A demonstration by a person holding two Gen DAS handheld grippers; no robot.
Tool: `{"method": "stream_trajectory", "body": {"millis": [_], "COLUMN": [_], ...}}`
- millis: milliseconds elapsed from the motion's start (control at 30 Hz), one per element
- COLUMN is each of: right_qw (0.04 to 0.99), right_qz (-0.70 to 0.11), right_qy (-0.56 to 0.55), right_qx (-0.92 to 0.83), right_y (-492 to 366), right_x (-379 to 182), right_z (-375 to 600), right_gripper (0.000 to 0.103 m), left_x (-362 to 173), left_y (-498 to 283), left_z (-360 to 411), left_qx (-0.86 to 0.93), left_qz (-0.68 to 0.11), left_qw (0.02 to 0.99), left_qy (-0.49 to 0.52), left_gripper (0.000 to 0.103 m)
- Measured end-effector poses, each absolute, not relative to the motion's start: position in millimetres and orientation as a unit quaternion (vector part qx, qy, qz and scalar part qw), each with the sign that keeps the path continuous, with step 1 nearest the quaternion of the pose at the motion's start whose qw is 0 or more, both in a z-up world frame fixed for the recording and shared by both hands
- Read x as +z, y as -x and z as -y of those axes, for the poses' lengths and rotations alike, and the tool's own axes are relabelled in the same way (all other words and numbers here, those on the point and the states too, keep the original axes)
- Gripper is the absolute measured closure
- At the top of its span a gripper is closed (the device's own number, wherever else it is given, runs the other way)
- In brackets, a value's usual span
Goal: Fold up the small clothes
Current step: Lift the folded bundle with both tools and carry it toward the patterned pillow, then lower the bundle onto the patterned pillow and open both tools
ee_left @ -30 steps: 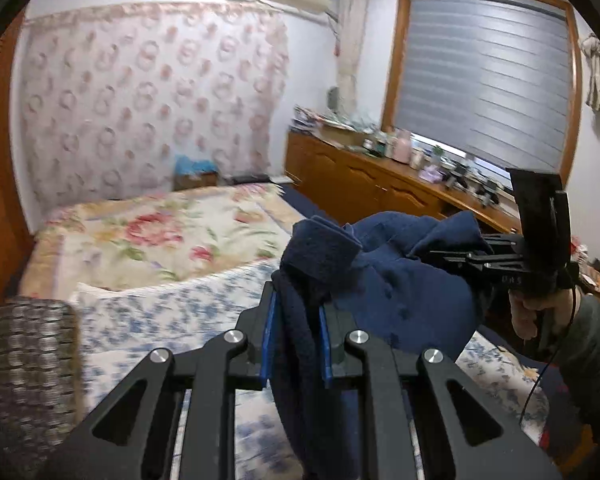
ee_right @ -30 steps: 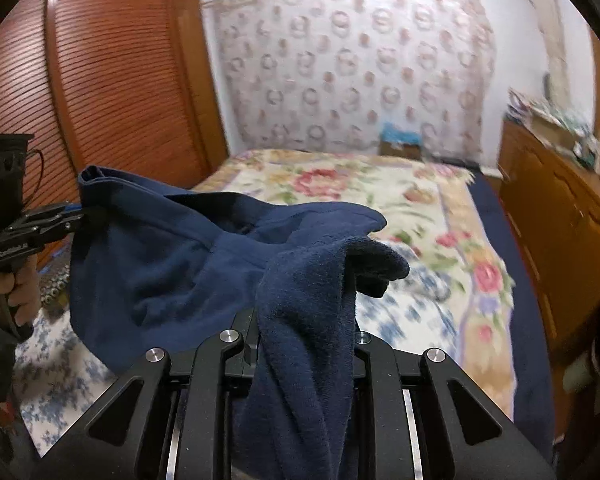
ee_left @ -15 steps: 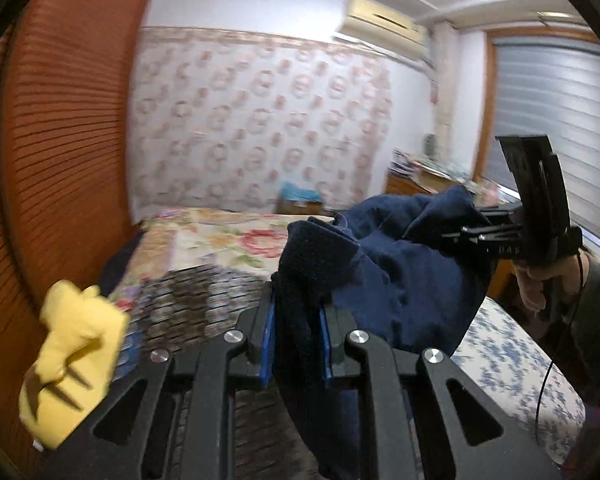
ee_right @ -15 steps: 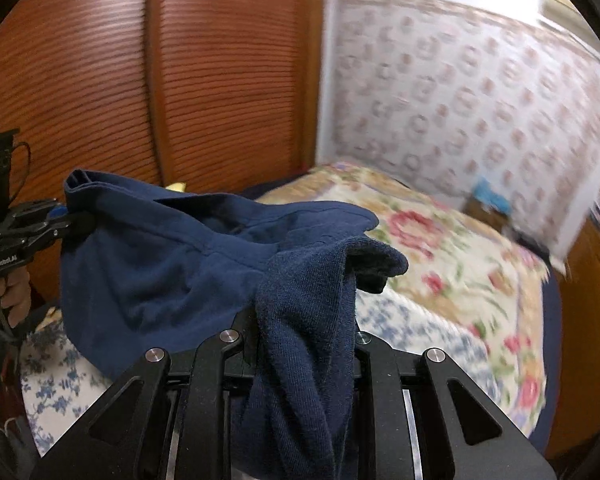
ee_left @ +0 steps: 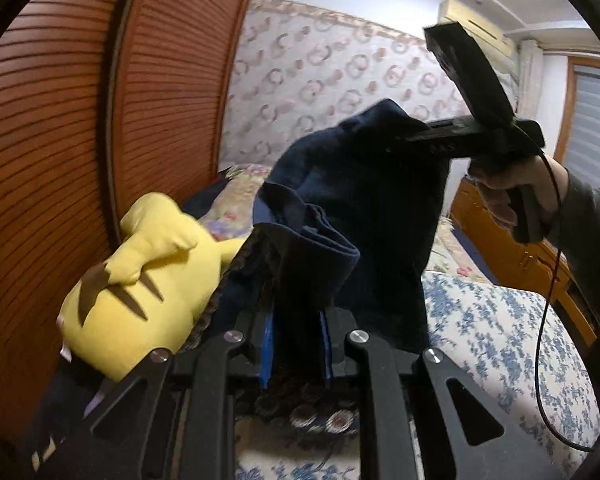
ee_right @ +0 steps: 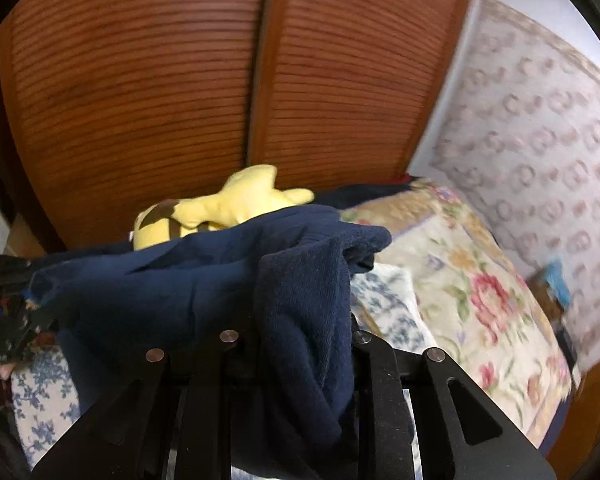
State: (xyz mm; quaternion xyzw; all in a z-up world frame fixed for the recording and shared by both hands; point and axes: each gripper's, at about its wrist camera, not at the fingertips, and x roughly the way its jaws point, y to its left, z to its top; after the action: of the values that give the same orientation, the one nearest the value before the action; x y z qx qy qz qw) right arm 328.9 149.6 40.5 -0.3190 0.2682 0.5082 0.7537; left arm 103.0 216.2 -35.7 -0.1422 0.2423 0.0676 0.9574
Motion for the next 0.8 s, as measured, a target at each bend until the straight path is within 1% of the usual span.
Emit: {"method": "stream_trajectory", "body": {"millis": [33,67,100,133,167,200,233,367,467,533,567,633,667,700,733,767,800], "right_qw": [0.751,0.750,0.752,0.760,0.775,0.786,0.794,0.839,0.825,0.808,0.802,0.795,0.794,0.789,0.784,0.785,0.789], "right_qz": [-0.266,-0.267,-0.269,-0.272,-0.272,-0.272,-0.272,-0.245,-0.264,-0.280,-0.287,-0.304,-0.311,-0.327,-0.344,-0.357,-0.354], "right_qy": [0.320,0.320,0.319,0.313,0.308,0.303,0.291,0.231,0.202,0.200,0.200,0.198,0.198,0.194,0.185,0.177,0.178], "right_qx": [0.513,0.515,0.510,0.500,0.479,0.465,0.460,0.427,0.458,0.479,0.485,0.486,0.484,0.482,0.482,0.475,0.469], "right_y": [-328,-329,-330,-334,-339,-341,-342,-350,-351,-348,-347,-349,-351,-357,-361,-367,-366], "right_x": [38,34,32,30,30,31,33,40,33,18,11,-8,-14,-25,-35,-46,-49], "right_z": [-155,-161,-163,-165,-164,-163,-160,-134,-122,-122,-124,-131,-132,-136,-138,-140,-140], "right_gripper": [0.084,0.081,0.076,0.070,0.058,0.053,0.053,0.050,0.050,0.050,0.050,0.050,0.049,0.049,0.048,0.048,0.048], "left_x": [-39,-45,-49,-51,-50,-51,-49,-49,-48,-45,-44,-39,-36,-33,-29,-25,-23], "left_y": [-101,-102,-102,-102,-100,-100,-98,-96,-93,-91,-88,-84,-82,-80,-77,-75,-74], "left_z": [-217,-220,-226,-226,-225,-225,-223,-223,-223,-222,-222,-224,-224,-224,-222,-220,-218], "left_qx": [0.072,0.076,0.076,0.077,0.079,0.080,0.081,0.083,0.089,0.097,0.102,0.098,0.099,0.100,0.098,0.097,0.099], "left_qz": [-0.245,-0.252,-0.258,-0.262,-0.265,-0.264,-0.264,-0.267,-0.268,-0.267,-0.265,-0.260,-0.257,-0.254,-0.251,-0.247,-0.245], "left_qw": [0.956,0.953,0.950,0.949,0.948,0.948,0.948,0.946,0.946,0.947,0.948,0.950,0.951,0.952,0.954,0.956,0.957], "left_qy": [0.146,0.152,0.157,0.159,0.161,0.161,0.161,0.163,0.157,0.148,0.143,0.140,0.140,0.137,0.133,0.126,0.122], "left_gripper": [0.087,0.087,0.086,0.086,0.086,0.085,0.083,0.082,0.079,0.071,0.069,0.059,0.058,0.054,0.047,0.046,0.046]}}
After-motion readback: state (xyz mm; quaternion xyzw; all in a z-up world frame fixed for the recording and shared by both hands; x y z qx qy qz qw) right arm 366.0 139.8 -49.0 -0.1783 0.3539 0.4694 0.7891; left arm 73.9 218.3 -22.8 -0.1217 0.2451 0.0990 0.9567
